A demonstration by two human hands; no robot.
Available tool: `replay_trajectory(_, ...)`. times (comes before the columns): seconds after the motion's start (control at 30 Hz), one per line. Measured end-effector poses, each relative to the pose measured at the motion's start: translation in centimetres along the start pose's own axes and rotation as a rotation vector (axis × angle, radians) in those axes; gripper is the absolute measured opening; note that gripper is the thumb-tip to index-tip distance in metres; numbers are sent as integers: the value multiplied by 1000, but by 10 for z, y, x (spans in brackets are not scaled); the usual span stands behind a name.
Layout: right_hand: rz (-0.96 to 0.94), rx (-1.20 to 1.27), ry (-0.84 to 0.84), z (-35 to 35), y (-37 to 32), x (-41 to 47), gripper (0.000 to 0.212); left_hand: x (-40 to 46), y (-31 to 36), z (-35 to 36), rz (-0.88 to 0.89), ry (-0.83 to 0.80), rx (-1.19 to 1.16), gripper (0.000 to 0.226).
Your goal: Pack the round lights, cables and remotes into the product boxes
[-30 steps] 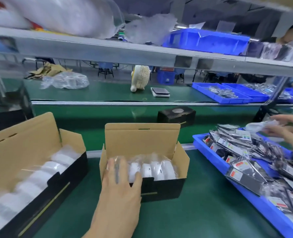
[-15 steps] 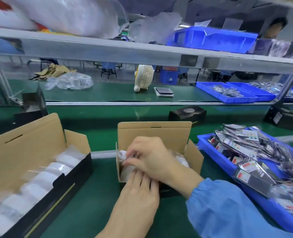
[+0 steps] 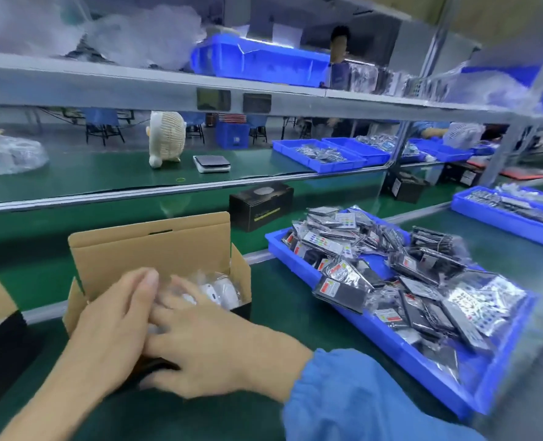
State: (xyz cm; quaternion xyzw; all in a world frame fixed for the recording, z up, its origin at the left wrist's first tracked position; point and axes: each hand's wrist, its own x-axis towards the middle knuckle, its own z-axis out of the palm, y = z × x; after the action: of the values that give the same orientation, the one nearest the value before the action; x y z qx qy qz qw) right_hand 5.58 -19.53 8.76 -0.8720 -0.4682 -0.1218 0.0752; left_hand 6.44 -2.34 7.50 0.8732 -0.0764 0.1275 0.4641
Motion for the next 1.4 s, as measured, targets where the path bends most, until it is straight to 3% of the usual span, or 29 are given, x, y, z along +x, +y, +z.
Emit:
replay_trajectory(0.03,42,5,160,-6,13,-15,30,1,-2,2,31,-80,134,46)
replay_trajectory(0.1,323,-168,265,-28,47,-63,36,-6,-14,7,109,-181,582,78)
replay_trajectory(0.13,506,-337,138,-40,63,-92,40,-10,-16,10,116,-200,772,84)
replay_trajectory(0.2,794,-507,-148,-39,90,-135,34,-11,-17,14,101,-312,915,88)
replay_trajectory(0.27,809,-476,-292,-27,101,-154,26,-10,-20,14,170,-233,953,90)
replay_trajectory(0.43,728,-391,-303,-26,126,-168,42,-12,-27,16,249,-135,982,63)
replay_trajectory(0.63,974,-421,93,-51,126,-165,17,-16,-24,15,252,-127,967,66)
replay_trajectory(0.7,846,-297,337,-63,118,-150,9,-18,-24,15,272,-133,961,58)
replay_trajectory(0.77,559,-138,622,-67,87,-95,10,-20,-23,16,274,-145,943,62)
replay_trajectory(0.8,424,-61,660,-64,69,-60,11,-21,-24,17,285,-135,929,65)
replay_trajectory(0.87,280,39,538,-45,40,11,11,-24,-24,20,302,-101,881,68)
replay_trajectory(0.9,283,46,383,-31,30,44,12,-26,-24,19,341,-72,865,64)
replay_trajectory(1.0,296,-56,-140,14,18,105,23,-34,-28,15,580,177,753,23)
replay_trajectory(1.1,175,-72,-275,20,28,95,13,-34,-26,4,654,357,484,20)
replay_trajectory(1.17,179,145,-155,1,45,63,15,-24,-15,-4,515,192,452,38)
replay_trajectory(1.23,446,157,226,-19,77,11,20,-7,-6,-5,332,-84,684,68)
replay_trajectory(1.27,653,6,348,-29,99,-22,20,0,-8,-3,305,-174,796,81)
replay_trajectory(1.3,883,-221,281,-34,117,-57,23,4,-13,0,308,-219,841,91)
replay_trajectory(1.33,1106,-346,89,-35,130,-91,26,6,-20,3,311,-227,826,97)
replay_trajectory(1.37,1259,-348,-87,-31,142,-118,29,6,-25,6,320,-239,829,100)
replay_trajectory(1.4,1328,-263,-149,-26,152,-136,31,6,-27,7,323,-255,840,102)
